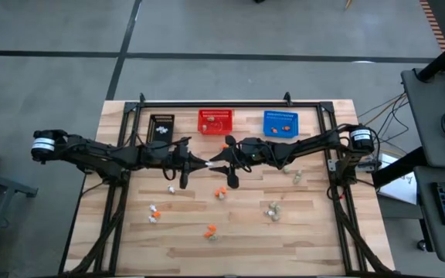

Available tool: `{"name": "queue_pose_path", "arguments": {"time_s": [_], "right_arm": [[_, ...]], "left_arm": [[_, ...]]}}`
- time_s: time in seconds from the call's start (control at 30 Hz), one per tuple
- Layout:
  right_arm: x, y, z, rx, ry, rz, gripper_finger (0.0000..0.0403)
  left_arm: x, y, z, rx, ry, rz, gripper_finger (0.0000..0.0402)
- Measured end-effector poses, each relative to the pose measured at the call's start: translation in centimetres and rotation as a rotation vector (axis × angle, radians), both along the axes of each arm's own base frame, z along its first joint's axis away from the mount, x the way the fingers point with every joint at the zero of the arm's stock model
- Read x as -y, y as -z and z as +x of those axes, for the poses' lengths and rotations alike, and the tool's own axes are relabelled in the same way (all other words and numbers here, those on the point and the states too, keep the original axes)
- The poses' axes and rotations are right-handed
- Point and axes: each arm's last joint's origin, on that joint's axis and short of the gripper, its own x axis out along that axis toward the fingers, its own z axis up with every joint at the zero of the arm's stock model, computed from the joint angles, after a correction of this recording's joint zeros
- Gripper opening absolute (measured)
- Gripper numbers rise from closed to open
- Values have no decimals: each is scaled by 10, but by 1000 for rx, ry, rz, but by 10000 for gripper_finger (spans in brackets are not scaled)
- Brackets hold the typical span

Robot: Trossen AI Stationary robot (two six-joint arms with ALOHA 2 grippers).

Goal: Sort Halloween decoration
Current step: Put the white skeleton toy into the black bin

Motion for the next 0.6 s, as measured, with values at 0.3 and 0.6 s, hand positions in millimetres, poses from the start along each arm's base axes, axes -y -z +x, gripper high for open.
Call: {"name": "queue_pose_path", "arguments": {"time_s": [0.3, 0.6], "right_arm": [[5, -10, -10, -105, 135, -22, 159], [6, -20, -21, -158, 175, -7, 149]], "left_arm": [[-6, -28, 1, -384, -177, 54, 1], [-45, -71, -22, -723, -552, 39, 1]]}}
